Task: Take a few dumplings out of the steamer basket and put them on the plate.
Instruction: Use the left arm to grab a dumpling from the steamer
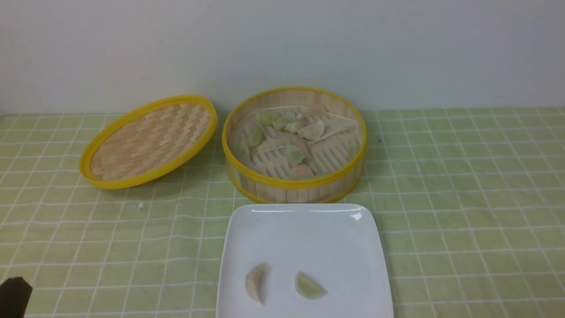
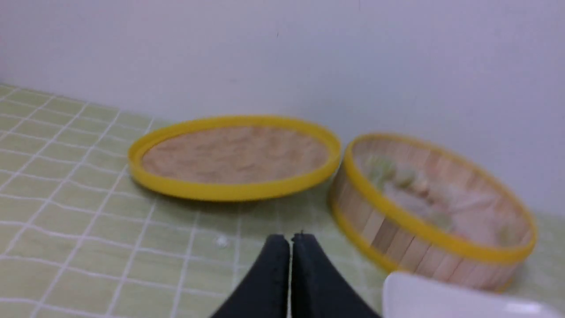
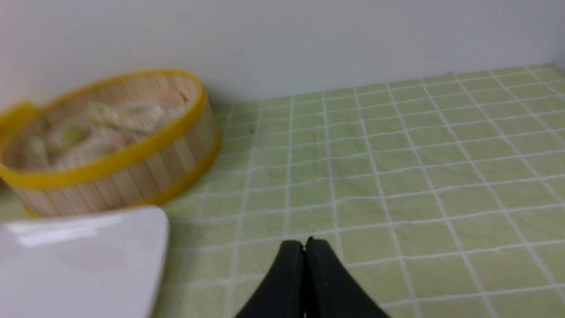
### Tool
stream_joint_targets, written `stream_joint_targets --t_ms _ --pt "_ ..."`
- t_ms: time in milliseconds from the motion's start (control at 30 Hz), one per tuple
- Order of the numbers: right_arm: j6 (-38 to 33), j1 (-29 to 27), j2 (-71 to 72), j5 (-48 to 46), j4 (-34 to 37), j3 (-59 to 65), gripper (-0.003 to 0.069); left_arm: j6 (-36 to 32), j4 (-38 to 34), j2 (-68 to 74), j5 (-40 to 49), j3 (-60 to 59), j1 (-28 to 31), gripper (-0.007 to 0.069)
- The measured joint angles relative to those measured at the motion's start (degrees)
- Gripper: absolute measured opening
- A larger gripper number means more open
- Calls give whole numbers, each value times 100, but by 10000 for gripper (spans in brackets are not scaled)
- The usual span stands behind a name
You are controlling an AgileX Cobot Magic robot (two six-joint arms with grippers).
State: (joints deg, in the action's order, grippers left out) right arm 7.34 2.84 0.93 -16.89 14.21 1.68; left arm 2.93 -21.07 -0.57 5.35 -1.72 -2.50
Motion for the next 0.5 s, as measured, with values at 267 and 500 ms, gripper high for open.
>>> stream_joint_targets --t_ms 267,500 --pt "753 0 0 1245 2742 0 -14 281 -1384 0 -1161 0 0 -6" --pt "686 0 0 1888 3141 -258 -14 472 -1602 193 -1415 1130 0 -6"
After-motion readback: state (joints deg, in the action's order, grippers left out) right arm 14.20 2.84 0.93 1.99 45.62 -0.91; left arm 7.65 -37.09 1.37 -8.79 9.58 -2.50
